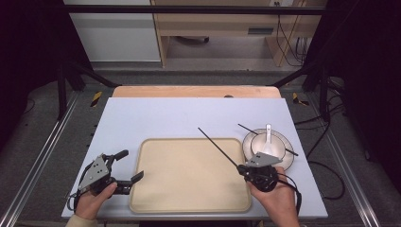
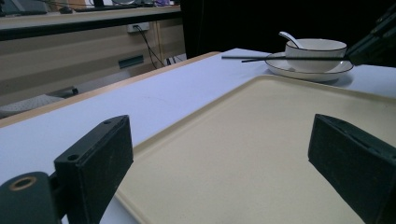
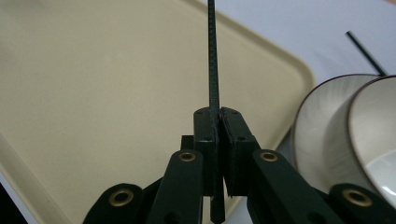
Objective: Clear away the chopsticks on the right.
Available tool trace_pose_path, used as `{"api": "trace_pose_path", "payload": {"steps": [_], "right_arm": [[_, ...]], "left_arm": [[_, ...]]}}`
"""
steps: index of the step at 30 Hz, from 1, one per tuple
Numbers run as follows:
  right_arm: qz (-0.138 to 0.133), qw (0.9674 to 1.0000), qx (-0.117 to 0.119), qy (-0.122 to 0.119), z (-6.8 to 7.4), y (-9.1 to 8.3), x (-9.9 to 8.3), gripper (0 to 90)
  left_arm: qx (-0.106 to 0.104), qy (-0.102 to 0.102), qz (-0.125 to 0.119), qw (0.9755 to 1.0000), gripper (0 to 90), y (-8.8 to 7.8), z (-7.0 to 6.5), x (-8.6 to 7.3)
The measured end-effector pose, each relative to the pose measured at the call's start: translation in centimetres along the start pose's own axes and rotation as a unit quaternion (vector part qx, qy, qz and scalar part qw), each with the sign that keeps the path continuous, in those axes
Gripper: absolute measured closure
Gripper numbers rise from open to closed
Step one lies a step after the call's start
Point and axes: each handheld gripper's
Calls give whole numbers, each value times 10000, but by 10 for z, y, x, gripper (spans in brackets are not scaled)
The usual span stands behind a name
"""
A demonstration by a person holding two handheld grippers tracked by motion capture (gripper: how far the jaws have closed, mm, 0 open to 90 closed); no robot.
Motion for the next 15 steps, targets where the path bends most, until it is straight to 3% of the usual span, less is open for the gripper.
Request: {"api": "trace_pose_path", "payload": {"steps": [5,13,15], "right_arm": [[275,9996,91,45,11,19,-8,857],[336,9989,169,290,18,30,-15,856],[370,9988,230,228,21,33,-17,856]], "left_arm": [[-9,0,-4,10000,64,0,-1,0],[-18,7,-2,10000,64,1,-1,0],[-16,5,-8,10000,64,0,-1,1]]}}
Point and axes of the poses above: each handheld gripper's, and its own axes: y roughly forward along the jaws, x roughly out of its top, z roughly to its left, and after that the axes turned 10 degrees about x, right-handed
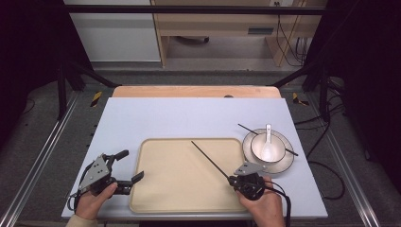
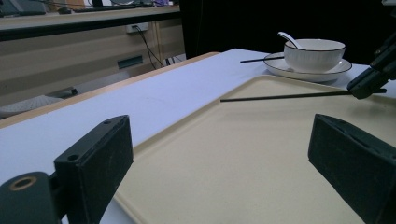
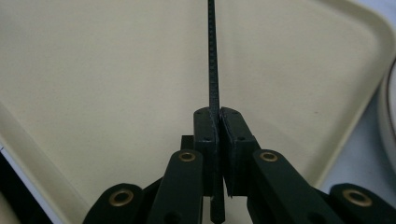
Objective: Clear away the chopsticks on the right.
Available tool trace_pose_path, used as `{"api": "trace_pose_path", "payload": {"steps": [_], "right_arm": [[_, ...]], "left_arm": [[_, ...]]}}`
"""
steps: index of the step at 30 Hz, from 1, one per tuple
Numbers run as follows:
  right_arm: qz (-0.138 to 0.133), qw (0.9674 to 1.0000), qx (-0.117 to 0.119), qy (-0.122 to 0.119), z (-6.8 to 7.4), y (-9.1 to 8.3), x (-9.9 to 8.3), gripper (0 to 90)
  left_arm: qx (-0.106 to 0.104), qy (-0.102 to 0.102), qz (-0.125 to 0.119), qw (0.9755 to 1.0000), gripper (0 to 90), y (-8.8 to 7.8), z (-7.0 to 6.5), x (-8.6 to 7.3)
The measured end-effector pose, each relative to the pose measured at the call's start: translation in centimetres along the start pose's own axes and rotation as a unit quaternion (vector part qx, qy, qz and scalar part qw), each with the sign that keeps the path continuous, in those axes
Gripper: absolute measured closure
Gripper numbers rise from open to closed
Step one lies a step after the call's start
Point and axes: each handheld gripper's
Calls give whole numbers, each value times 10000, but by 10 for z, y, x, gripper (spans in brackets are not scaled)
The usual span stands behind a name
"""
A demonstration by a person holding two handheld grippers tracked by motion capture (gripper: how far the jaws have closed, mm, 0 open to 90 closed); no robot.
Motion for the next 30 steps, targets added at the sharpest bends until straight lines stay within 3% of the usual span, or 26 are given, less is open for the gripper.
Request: {"api": "trace_pose_path", "payload": {"steps": [8,16,17,23,24,27,28,29,30], "right_arm": [[182,9998,100,-37,21,15,-1,855],[223,9997,111,25,22,21,-2,849],[231,9997,95,31,22,22,-3,783],[105,9999,53,-72,22,18,-1,692],[-63,9998,11,-167,21,9,3,648],[-209,9995,-60,-244,18,0,7,609],[-440,9985,-116,-319,11,-19,15,561],[-440,9985,-116,-319,11,-19,15,561],[-633,9972,-197,-356,2,-39,23,507]], "left_arm": [[-9,14,-11,10000,64,-1,0,1],[-22,7,-17,10000,63,-1,0,1],[-25,12,-16,10000,63,-1,0,1],[-22,13,-17,10000,63,-1,0,1],[-20,10,-18,10000,64,-1,0,1],[-16,16,-7,10000,63,-1,0,1],[-18,18,-12,10000,64,-1,0,1],[-18,18,-12,10000,64,-1,0,1],[-17,26,-7,10000,64,-1,0,1]]}}
Point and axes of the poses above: each handheld gripper's, and its own axes: y roughly forward along the jaws, x roughly out of its top, z roughly to its left, and after that the axes turned 10 degrees about x, right-handed
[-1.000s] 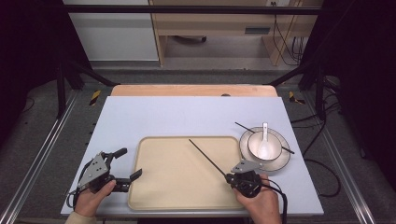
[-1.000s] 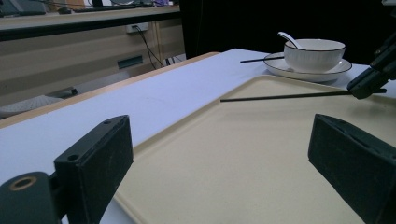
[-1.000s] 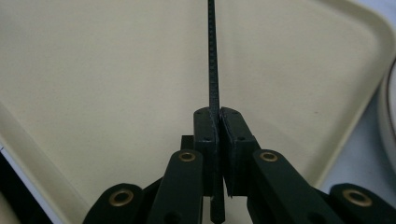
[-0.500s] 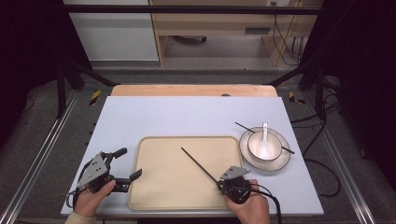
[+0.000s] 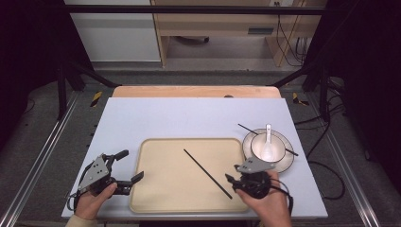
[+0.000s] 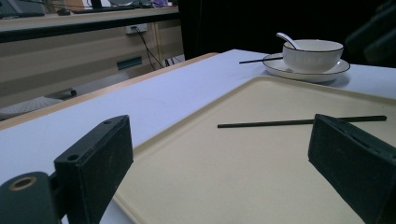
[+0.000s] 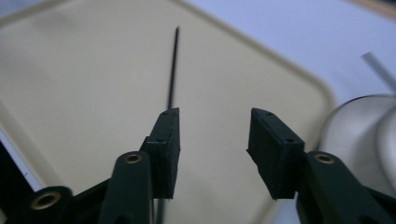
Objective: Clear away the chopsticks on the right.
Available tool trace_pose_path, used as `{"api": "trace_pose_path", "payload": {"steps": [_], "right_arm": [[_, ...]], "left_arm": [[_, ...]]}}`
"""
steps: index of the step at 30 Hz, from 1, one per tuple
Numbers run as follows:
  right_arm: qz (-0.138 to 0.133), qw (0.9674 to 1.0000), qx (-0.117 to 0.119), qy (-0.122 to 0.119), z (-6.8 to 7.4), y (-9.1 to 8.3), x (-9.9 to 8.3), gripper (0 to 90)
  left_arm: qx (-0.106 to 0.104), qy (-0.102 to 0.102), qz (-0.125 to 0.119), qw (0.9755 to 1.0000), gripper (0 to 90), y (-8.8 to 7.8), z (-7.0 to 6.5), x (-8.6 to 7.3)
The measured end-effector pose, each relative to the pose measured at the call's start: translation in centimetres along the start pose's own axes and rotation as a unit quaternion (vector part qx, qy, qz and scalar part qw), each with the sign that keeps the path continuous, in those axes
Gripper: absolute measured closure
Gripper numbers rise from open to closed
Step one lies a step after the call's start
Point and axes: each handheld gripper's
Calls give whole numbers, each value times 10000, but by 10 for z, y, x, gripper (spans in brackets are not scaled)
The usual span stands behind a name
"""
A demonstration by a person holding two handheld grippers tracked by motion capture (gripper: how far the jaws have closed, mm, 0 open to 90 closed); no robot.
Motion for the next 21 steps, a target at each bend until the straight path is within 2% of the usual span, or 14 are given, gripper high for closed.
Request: {"api": "trace_pose_path", "payload": {"steps": [3,4,5,6,7,9,11,12,13,14,15,16,18,21], "right_arm": [[-258,9995,-202,-21,-19,-27,12,429],[-355,9986,-385,-65,-29,-39,16,389],[-355,9986,-385,-65,-29,-39,16,389],[-389,9979,-509,-101,-35,-46,18,351],[-410,9966,-691,-171,-45,-55,19,313],[-415,9952,-874,-169,-60,-67,20,290],[-481,9927,-1105,-76,-78,-81,17,241],[-575,9913,-1185,-14,-93,-94,15,208],[-585,9905,-1245,6,-98,-98,14,200],[-585,9905,-1245,6,-98,-98,14,200],[-584,9896,-1314,4,-105,-104,13,205],[-622,9875,-1445,49,-113,-113,10,241],[-645,9863,-1516,128,-123,-122,6,303],[-492,9869,-1498,343,-141,-126,-7,379]], "left_arm": [[-4,-1,-5,10000,63,0,0,0],[-5,1,-4,10000,64,0,0,0],[0,-1,-9,10000,64,0,-1,0],[1,0,-9,10000,64,0,-1,0],[3,1,-9,10000,64,0,0,0],[-2,5,2,10000,64,0,0,0],[-1,5,3,10000,63,0,0,0],[5,-2,5,10000,64,0,0,0],[3,-3,13,10000,63,1,0,0],[3,-3,13,10000,63,1,0,0],[6,-2,28,10000,63,1,0,-1],[4,-2,30,10000,63,1,0,-1],[2,2,39,10000,64,1,-1,-1],[3,15,45,10000,63,2,-1,-1]]}}
Point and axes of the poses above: each handheld gripper's, and its own axes: y roughly forward along the jaws, x roughly out of its top, z roughly to its left, and after that the axes turned 10 degrees about x, right-handed
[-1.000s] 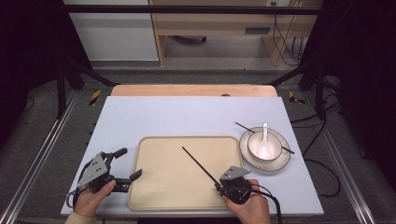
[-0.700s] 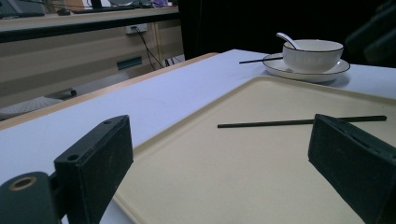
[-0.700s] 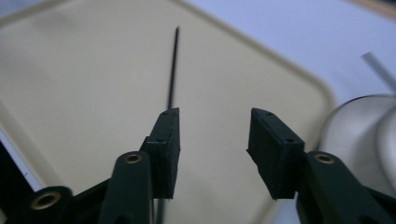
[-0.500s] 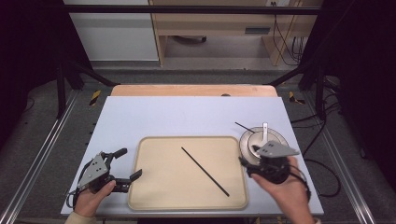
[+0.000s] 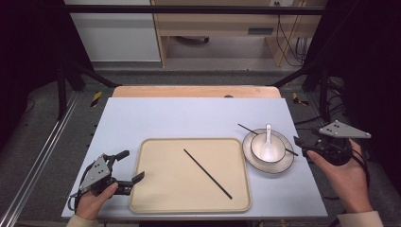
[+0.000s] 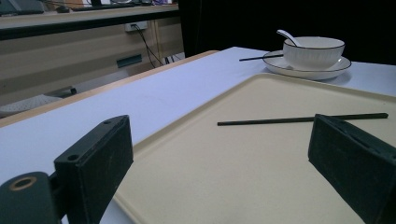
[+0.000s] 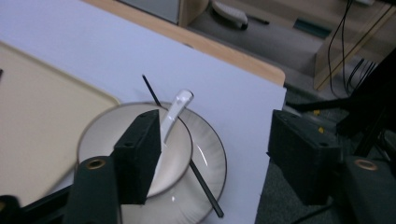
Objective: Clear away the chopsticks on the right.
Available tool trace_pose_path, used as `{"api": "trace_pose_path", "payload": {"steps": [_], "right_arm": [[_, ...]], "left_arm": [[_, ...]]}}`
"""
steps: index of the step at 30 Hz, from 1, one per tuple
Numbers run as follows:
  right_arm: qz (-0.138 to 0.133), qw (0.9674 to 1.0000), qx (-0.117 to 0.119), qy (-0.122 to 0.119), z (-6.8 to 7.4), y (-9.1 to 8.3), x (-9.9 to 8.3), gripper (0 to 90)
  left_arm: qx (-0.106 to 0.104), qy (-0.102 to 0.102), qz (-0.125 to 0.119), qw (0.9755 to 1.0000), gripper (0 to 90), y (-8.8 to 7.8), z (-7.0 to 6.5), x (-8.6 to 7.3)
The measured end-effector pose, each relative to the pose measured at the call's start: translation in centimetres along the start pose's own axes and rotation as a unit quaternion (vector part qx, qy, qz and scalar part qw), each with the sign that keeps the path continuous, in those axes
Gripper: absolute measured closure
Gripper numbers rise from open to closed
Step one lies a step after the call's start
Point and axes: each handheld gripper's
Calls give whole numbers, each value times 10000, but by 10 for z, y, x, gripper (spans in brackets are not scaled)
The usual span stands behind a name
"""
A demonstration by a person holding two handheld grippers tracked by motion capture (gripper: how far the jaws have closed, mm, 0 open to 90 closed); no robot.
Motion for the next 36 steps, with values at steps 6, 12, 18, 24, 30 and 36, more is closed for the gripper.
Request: {"api": "trace_pose_path", "payload": {"steps": [6,12,18,24,30,36], "right_arm": [[301,9993,179,92,-12,14,-22,512],[523,9976,421,177,-18,33,-39,609],[702,9958,530,239,-23,47,-51,664],[873,9939,645,193,-29,62,-59,681],[982,9920,774,150,-33,77,-62,710],[1135,9903,801,16,-33,89,-64,717]], "left_arm": [[8,-12,12,10000,63,0,0,-1],[-6,-21,19,10000,63,1,0,-1],[1,-21,36,10000,64,1,0,-1],[-17,-7,71,10000,63,2,-1,-2],[-17,-2,97,10000,63,2,0,-3],[-17,10,104,9999,63,3,0,-3]]}}
Point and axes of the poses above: each handheld gripper's, and its own axes: y roughly forward along the jaws, x roughly out of its top, z roughly to its left, and after that the axes turned 10 degrees about x, right-handed
